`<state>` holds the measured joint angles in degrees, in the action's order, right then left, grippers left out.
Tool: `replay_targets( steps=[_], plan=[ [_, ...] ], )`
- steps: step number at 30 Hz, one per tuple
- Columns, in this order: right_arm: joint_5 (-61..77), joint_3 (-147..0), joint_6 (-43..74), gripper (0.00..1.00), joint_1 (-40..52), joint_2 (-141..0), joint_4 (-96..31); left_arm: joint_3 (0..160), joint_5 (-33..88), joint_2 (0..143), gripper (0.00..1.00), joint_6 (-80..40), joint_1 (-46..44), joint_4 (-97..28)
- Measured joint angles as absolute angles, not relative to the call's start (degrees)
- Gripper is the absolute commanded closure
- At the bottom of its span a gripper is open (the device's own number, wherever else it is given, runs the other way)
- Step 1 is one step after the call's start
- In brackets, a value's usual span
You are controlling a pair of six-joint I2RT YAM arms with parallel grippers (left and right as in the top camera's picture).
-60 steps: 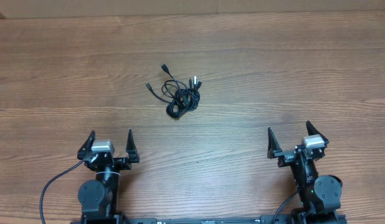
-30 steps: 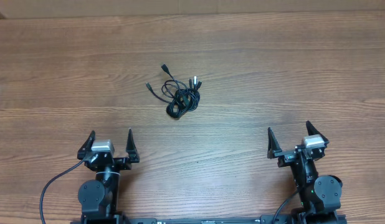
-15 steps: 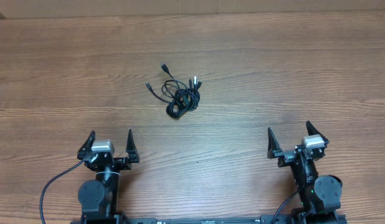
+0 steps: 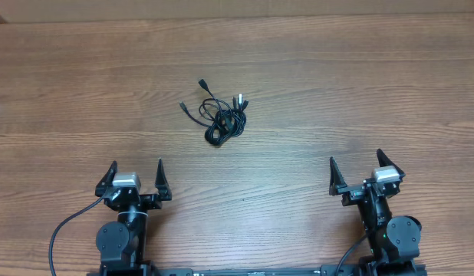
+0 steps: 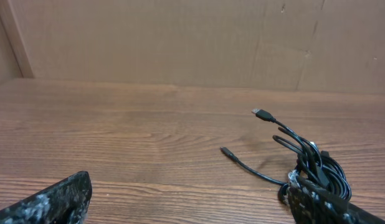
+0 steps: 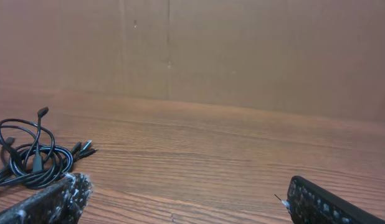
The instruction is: Untangle cables
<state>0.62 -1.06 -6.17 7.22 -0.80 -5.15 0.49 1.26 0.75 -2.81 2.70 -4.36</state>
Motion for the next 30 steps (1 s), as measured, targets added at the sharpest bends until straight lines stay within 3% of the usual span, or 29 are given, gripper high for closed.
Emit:
replay_targets(
  steps=[30],
  plan=[
    [0.62,-1.06,-6.17,0.0,7.22,-0.8,-5.15,1.39,0.78,0.91,0.0,-2.81,2.7,-6.72]
  ],
)
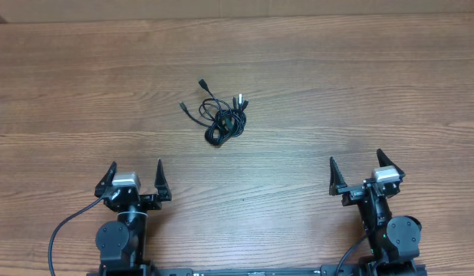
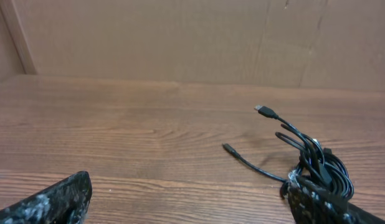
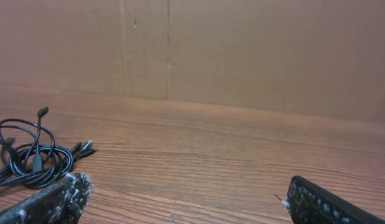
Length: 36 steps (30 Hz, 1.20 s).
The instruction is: Untangle cables
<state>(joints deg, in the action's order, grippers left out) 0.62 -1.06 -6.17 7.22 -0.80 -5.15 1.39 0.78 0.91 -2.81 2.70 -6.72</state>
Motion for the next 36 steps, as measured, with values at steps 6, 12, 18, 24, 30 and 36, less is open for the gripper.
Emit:
replay_targets(
  steps=[6,12,18,24,30,36],
  plan=[
    [0.6,-1.06,-6.15,0.0,7.22,-0.8,-5.15,3.03,0.78,0.93,0.0,-2.81,2.7,-10.17],
    [0.62,-1.06,-6.15,0.0,7.22,-0.8,-5.15,3.9,0.8,0.93,0.0,-2.81,2.7,-12.32],
    [0.6,-1.06,-6.17,0.0,7.22,-0.8,-5.13,5.3,0.84,0.97,0.0,-2.81,2.7,-15.11],
    [0.6,-1.06,-6.17,0.0,7.22,-0.8,-5.13,6.04,0.84,0.99,0.0,-2.81,2.7,-15.53],
    [0.62,-1.06,-6.17,0.0,7.22,-0.8,-5.1,6.22,0.86,1.1,0.0,-2.81,2.7,-16.51],
    [0.6,-1.06,-6.15,0.0,7.22,-0.8,-5.17,8.23,0.95,4.36,0.0,-2.81,2.7,-16.78]
  ],
)
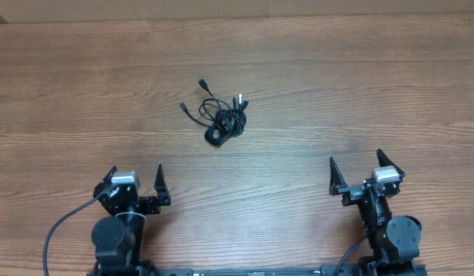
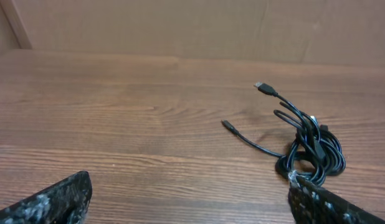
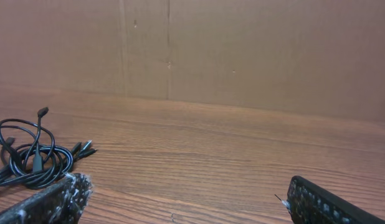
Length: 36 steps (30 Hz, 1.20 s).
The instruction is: Untangle cables
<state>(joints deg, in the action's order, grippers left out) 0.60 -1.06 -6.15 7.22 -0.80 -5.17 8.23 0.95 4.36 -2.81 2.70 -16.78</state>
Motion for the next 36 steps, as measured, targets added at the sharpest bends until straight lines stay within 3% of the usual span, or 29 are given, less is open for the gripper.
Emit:
replay_targets(
  steps=[24,36],
  plan=[
    [0.6,-1.06,-6.15,0.0,7.22,-0.73,-5.17,22.74,4.89,40.21,0.0,0.05,2.7,-17.76],
    [0.62,-1.06,-6.2,0.0,7.22,-0.73,-5.17,27.4,6.42,49.76,0.0,1.52,2.7,-19.31]
  ],
)
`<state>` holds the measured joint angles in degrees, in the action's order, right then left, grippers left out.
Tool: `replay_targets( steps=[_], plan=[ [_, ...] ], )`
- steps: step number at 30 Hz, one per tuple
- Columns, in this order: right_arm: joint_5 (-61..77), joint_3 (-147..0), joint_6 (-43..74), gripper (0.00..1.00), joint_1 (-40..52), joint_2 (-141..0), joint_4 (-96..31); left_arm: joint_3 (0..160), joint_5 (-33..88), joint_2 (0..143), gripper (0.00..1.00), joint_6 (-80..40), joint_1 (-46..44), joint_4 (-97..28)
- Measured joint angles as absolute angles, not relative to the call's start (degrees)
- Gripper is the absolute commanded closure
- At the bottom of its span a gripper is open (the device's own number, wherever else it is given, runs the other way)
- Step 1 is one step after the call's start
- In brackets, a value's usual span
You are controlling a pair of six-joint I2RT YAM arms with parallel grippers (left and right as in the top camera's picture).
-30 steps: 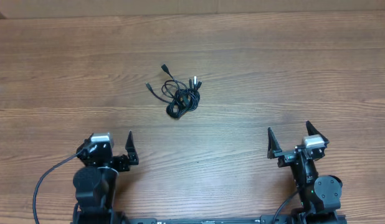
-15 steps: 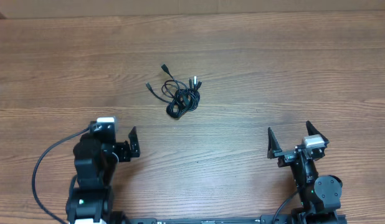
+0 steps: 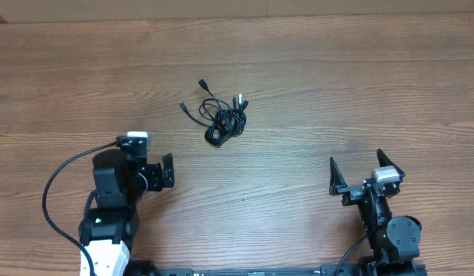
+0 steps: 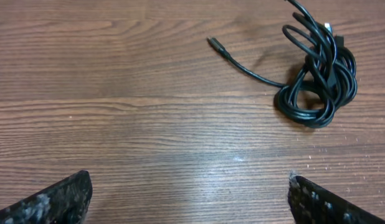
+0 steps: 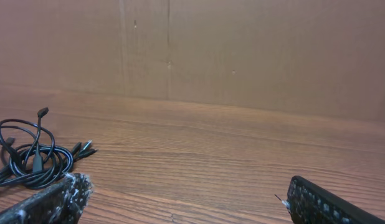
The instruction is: Untangle cables
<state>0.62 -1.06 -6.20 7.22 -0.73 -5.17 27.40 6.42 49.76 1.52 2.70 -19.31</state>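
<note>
A small knot of thin black cables (image 3: pixel 222 119) lies on the wooden table, with several plug ends sticking out to the upper left and top. The left wrist view looks down on the same cables (image 4: pixel 317 81) at its upper right. My left gripper (image 3: pixel 149 172) (image 4: pixel 187 186) hangs open over bare wood, below and left of the bundle, touching nothing. My right gripper (image 3: pixel 356 165) (image 5: pixel 186 186) stands open near the front edge at the right. From there the cables (image 5: pixel 30 155) are far off to its left.
The wooden table (image 3: pixel 360 84) carries nothing but the cables. A brown cardboard wall (image 5: pixel 242 56) closes off the far side. The left arm's own black cable (image 3: pixel 53 192) loops out to its left.
My left arm has moved away from the front edge toward the cables and its wrist now looks down on the table. The cables and the right arm have not moved.
Both grippers first stood open at the front edge, looking level across the table at the bundle. The left wrist view then tilted slightly downward. Now the left gripper is farther up the table, open above the wood short of the bundle. The cables lie untouched.
</note>
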Motion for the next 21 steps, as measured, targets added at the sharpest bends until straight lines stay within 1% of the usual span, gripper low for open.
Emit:
replay_targets(
  steps=[21],
  plan=[
    [0.62,-1.06,-6.17,0.0,7.22,-0.73,-5.17,28.47,6.87,51.68,0.0,1.72,2.7,-20.78]
  ],
)
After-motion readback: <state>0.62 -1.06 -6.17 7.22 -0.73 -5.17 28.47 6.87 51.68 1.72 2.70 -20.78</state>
